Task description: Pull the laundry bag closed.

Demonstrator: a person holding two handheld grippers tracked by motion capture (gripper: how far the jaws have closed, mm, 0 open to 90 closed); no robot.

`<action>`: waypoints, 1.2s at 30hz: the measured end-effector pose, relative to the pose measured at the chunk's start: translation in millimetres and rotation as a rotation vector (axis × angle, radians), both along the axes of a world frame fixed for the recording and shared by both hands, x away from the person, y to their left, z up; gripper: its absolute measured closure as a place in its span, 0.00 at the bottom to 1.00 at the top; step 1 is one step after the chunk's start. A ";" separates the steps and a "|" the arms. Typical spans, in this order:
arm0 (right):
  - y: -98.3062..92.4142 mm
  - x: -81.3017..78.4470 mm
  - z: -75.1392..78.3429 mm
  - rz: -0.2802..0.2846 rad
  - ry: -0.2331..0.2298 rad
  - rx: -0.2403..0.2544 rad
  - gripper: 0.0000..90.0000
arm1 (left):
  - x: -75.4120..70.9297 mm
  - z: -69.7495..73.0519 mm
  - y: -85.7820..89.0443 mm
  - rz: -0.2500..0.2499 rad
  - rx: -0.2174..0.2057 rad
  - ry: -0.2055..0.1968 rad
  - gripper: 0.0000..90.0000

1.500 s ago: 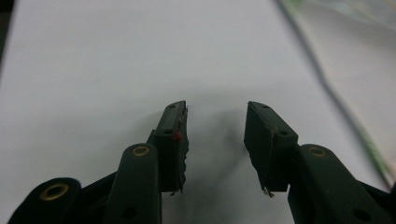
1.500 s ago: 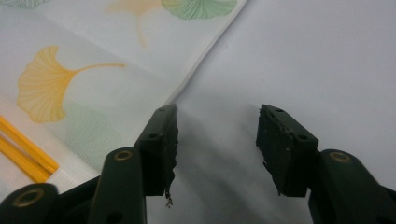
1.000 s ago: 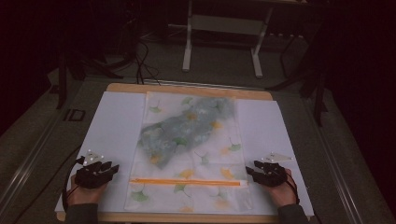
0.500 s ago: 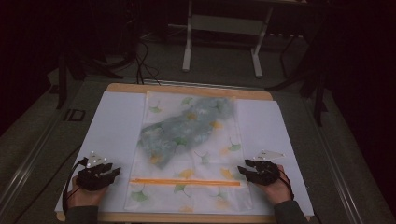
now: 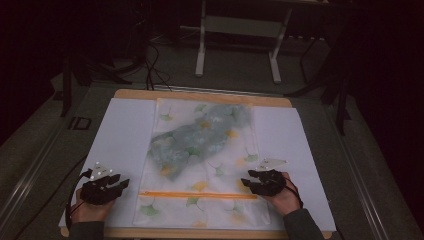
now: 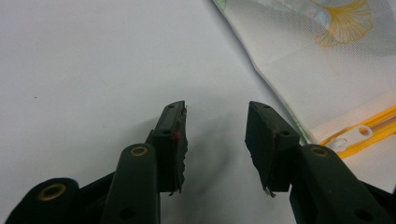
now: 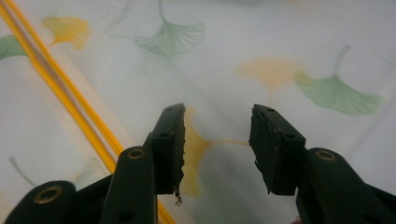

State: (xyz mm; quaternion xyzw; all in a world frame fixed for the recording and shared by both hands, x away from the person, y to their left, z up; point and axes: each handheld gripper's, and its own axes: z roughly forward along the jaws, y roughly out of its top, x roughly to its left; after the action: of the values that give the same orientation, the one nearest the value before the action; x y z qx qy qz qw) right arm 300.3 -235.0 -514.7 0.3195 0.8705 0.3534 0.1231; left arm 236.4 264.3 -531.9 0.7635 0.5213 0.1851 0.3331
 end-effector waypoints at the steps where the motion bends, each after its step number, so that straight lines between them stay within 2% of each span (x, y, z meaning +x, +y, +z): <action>1: 5.6 0.1 -0.1 0.011 0.000 -0.003 0.61 | -0.2 -0.2 0.6 -0.001 -0.006 0.003 0.64; 6: 16.4 1.8 -0.4 0.038 0.006 -0.001 0.60 | -0.1 0.5 0.7 0.001 -0.006 0.011 0.63; 9: 24.6 3.9 1.7 0.057 0.015 0.007 0.60 | -2.0 3.5 0.4 0.001 0.021 0.013 0.63; 16: 38.3 4.5 4.2 0.094 0.013 0.009 0.61 | -4.3 5.5 1.2 -0.009 0.015 0.007 0.62; 23: 54.5 6.3 5.2 0.131 0.015 0.014 0.59 | -4.1 5.2 1.5 -0.024 0.024 0.007 0.62; 29: 65.9 6.1 6.9 0.162 0.019 0.009 0.58 | -4.1 5.3 1.4 -0.019 0.031 0.003 0.59; 36: 78.4 5.7 6.1 0.190 0.022 0.015 0.58 | -4.5 6.4 1.1 -0.022 0.044 0.001 0.60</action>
State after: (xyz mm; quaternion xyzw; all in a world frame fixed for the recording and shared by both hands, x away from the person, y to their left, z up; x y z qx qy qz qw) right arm 306.0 -156.6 -508.6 0.2403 0.8955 0.3665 0.0773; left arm 231.9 265.4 -525.4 0.7765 0.5086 0.1925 0.3182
